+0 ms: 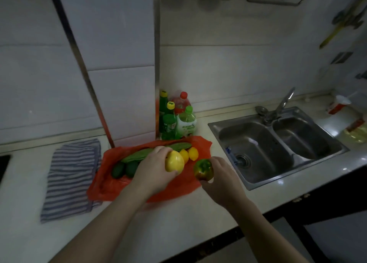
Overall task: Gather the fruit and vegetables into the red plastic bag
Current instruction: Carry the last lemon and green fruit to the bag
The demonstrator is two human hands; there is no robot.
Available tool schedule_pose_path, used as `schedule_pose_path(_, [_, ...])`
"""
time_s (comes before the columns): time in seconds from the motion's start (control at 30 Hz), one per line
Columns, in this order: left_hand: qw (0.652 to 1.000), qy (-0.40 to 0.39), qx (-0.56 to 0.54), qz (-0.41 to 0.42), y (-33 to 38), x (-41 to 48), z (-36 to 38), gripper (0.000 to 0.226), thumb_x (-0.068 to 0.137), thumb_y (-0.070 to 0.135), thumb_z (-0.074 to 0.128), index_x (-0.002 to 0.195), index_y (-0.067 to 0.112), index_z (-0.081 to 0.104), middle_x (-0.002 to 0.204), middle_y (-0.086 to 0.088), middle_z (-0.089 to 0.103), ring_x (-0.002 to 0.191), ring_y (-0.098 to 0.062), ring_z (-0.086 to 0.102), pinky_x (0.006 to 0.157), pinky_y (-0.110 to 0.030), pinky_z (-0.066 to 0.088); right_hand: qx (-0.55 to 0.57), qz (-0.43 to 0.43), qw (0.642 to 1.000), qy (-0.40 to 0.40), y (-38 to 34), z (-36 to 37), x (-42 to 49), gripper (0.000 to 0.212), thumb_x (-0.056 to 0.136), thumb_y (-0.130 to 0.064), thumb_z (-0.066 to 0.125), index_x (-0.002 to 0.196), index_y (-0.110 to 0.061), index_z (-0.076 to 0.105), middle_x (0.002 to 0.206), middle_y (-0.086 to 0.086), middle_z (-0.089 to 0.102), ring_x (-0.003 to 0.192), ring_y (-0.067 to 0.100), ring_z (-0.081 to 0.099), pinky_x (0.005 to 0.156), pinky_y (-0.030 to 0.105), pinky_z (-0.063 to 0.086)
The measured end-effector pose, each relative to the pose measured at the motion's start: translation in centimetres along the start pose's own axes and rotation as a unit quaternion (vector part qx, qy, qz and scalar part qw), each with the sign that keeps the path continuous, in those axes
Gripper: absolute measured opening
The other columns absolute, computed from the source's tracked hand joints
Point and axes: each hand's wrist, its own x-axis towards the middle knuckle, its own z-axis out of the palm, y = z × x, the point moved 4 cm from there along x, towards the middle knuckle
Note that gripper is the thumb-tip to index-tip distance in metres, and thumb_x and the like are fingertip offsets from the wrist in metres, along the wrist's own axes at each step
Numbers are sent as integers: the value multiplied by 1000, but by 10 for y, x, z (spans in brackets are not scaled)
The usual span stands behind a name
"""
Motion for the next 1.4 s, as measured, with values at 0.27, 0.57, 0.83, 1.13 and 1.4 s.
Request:
schedule_pose_path(0.27, [993, -18, 42, -106, -16, 35, 48, 68, 72, 48, 75, 131, 28, 47, 131, 8, 47, 117, -17, 51, 86, -31, 45, 23, -52, 993, -104, 47, 35, 75, 46, 70, -23, 66, 113, -24, 51, 116, -5, 50, 96, 18, 55, 72, 24, 39])
schedule_pose_path(0.57, [973, -33, 42, -224, -19, 53, 115, 69, 70, 42, 75, 131, 26, 48, 130, 5, 49, 114, -20, 54, 86, -35, 47, -28, -166, 957, -235, 88, 77, 131, 65, 77, -34, 66, 135, -20, 40, 133, 0, 43, 115, 23, 50, 94, 33, 41])
schedule_pose_path(0.83, [962, -39, 37, -269, -18, 51, 143, 69, 72, 35, 74, 134, 24, 46, 132, 3, 48, 111, -23, 54, 80, -38, 47, -93, -233, 926, -283, 103, 97, 141, 65, 78, -40, 64, 134, -19, 40, 131, 0, 44, 118, 26, 46, 113, 46, 23])
schedule_pose_path(1.13, [967, -58, -1, -247, -16, 67, 163, 65, 71, 24, 72, 132, 22, 48, 132, 1, 47, 115, -23, 49, 83, -34, 45, -108, -221, 934, -260, 113, 98, 143, 57, 74, -30, 60, 127, -18, 48, 129, 2, 48, 117, 27, 44, 111, 36, 25])
schedule_pose_path(1.4, [973, -63, -28, -220, -20, 75, 174, 65, 67, 18, 66, 130, 22, 49, 130, 1, 45, 113, -23, 51, 82, -35, 47, -101, -203, 940, -257, 119, 99, 144, 63, 75, -26, 58, 135, -17, 43, 135, 3, 46, 125, 27, 40, 113, 37, 26])
